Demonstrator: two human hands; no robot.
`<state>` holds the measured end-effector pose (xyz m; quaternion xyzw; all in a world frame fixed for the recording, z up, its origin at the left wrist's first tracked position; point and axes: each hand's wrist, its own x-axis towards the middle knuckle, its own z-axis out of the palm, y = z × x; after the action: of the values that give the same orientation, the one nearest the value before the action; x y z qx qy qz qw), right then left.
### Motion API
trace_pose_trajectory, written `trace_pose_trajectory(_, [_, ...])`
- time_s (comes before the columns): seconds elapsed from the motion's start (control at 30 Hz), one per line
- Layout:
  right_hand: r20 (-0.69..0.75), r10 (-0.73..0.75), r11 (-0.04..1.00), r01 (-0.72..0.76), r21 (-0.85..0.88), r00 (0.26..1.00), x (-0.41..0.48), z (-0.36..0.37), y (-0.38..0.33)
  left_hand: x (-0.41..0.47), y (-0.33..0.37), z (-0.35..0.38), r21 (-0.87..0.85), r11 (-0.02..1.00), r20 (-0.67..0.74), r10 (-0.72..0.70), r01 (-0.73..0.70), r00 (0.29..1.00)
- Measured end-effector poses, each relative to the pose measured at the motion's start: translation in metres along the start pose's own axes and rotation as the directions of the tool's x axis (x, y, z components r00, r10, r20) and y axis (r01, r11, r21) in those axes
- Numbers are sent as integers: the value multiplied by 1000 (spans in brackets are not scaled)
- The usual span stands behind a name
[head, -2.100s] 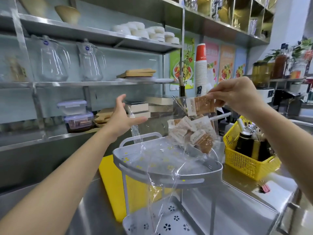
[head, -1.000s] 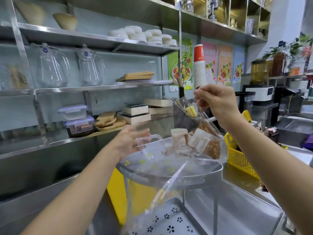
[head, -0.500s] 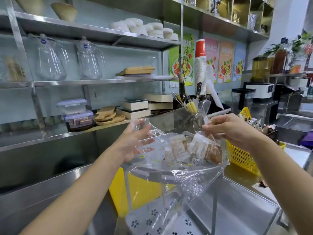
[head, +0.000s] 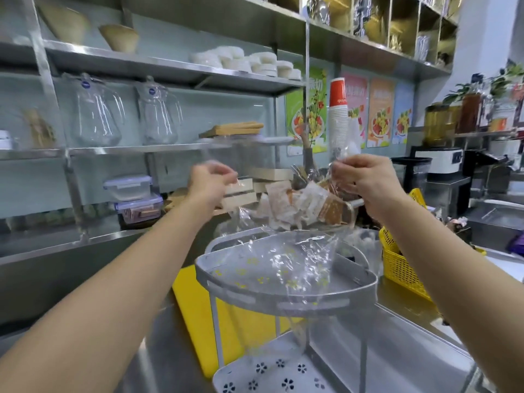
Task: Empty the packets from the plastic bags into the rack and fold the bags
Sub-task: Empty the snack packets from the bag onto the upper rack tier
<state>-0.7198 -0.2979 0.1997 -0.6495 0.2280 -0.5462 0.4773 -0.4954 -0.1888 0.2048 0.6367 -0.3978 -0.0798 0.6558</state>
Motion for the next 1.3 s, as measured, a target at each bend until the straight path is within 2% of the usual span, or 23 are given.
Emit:
trace_pose_trajectory(0.07, [-35,-43,998,45,51,998,2,10,-5,5,12,-4,55,994,-94,100,-95,991])
trace_pose_trajectory(0.13, [-56,-48,994,53,92,997,0,18,-3,8,9,-5,84,993,-94,96,-89,991])
trace_pose_trajectory(0.27, [-35,58,984,-51,173,998,-10,30,28,0,-35,-14,218,968,83,-148,127,985])
trace_pose_trajectory(0.33, [-64,106,979,-93,181,992,-12,32,44,-8,-51,-19,251,941,60,-249,227,967])
trace_pose_trajectory(0.4, [-97,132,975,-112,192,986,-11,34,53,-11,-53,-19,120,938,42,-333,326,942])
trace_pose_trajectory(0.47, [-124,125,972,-96,215,984,-7,36,53,-12,-42,-16,-58,925,93,-369,375,925])
trace_pose_trajectory(0.53, [-154,106,964,-64,257,982,-2,38,48,-10,-25,-13,-186,905,179,-352,383,919])
trace_pose_trajectory(0.63, [-182,98,958,-43,285,978,2,37,42,-3,-9,-17,-267,899,222,-294,348,930])
trace_pose_trajectory(0.7, [-159,128,967,-87,238,979,-2,36,44,-3,-10,-18,-285,907,235,-248,311,940])
trace_pose_trajectory(0.73, [-148,145,972,-113,204,978,-5,36,48,-4,-14,-17,-264,927,203,-217,267,955])
trace_pose_trajectory(0.8, [-144,156,975,-128,181,977,-11,34,53,-7,-22,-14,-196,973,41,-116,122,992])
trace_pose_trajectory(0.87, [-143,142,975,-114,189,980,-10,31,45,-4,-19,-12,-160,987,-65,-26,16,998])
trace_pose_trajectory(0.97, [-144,149,972,-119,201,978,-5,26,33,0,-9,-15,-131,991,6,-32,32,999])
trace_pose_trajectory(1.07, [-154,88,970,-50,239,984,-1,25,24,2,1,-17,-148,989,-27,20,-24,999])
trace_pose_trajectory(1.17, [-200,82,968,-30,249,976,2,27,22,-2,8,-18,-179,982,185,-22,56,982])
trace_pose_trajectory(1.3, [-145,162,940,-108,323,976,-5,22,46,-7,-17,-19,-185,953,259,-190,241,947])
